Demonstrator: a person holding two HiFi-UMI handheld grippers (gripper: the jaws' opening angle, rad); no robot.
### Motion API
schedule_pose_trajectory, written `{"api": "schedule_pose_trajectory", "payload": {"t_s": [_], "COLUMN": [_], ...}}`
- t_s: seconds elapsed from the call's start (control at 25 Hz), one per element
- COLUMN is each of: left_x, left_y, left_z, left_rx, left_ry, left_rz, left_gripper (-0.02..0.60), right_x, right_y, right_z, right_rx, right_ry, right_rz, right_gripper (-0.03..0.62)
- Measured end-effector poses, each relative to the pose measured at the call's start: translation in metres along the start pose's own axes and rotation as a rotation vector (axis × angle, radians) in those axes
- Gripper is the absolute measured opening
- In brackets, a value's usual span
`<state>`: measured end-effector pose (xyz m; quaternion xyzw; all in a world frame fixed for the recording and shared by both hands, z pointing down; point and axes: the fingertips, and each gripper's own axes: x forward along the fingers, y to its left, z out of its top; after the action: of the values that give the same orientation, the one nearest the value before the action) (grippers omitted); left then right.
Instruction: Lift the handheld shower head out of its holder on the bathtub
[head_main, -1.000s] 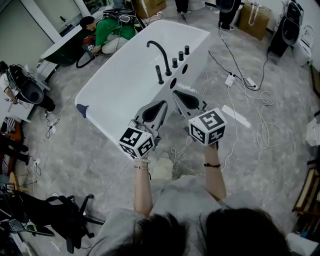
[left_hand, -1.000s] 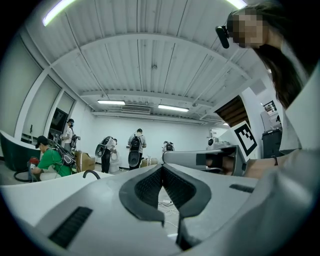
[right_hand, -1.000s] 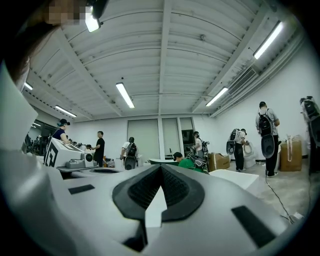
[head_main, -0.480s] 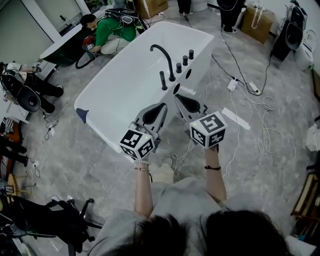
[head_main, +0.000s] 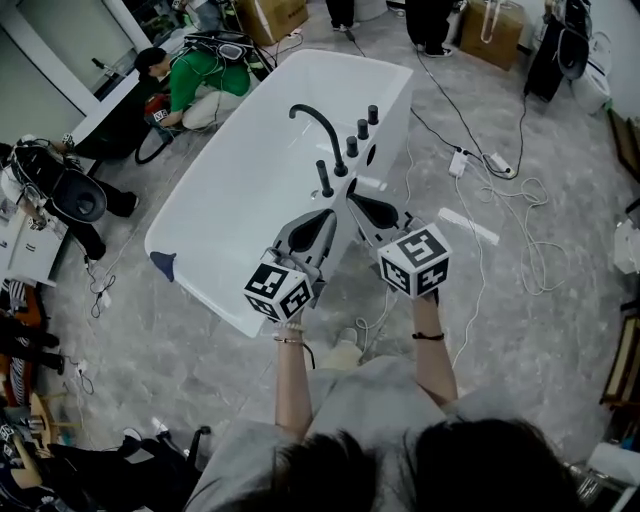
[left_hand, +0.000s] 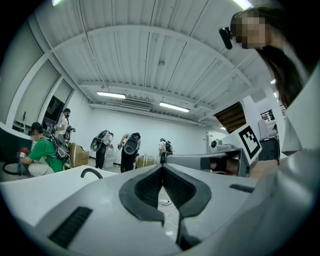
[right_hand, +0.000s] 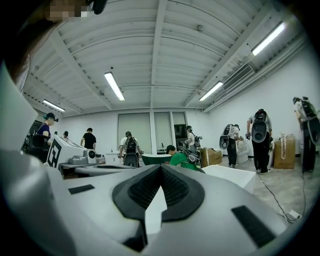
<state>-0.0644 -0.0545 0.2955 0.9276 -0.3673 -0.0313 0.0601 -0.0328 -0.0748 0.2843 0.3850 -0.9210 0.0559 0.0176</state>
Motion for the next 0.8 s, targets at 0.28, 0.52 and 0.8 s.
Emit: {"api": "schedule_pose_trajectory", "payload": {"t_s": [0.28,0.52,0.8], "left_x": [0.007,0.010,0.019], "left_y": [0.047,0.087,0.121], "left_z": [-0.002,-0.009,-0.018], "left_rx": [-0.023,-0.035,-0.042], "left_ry": [0.013,0.035,0.051], "left_rz": [-0.040,-0.077,-0.092], "left_gripper": [0.006,0.006,0.006], "right_x": [0.041,0.077,0.100], "right_y": [-0.011,-0.021,-0.033], "right_z": [-0.006,-0.013,-0.026], "right_rx": [0.007,0.023,0.029], "right_ry": [0.025,0.031,0.043], "right_rz": [-0.059,-0.112,-0.152], "right_gripper": [-0.002,-0.002,-0.002]}}
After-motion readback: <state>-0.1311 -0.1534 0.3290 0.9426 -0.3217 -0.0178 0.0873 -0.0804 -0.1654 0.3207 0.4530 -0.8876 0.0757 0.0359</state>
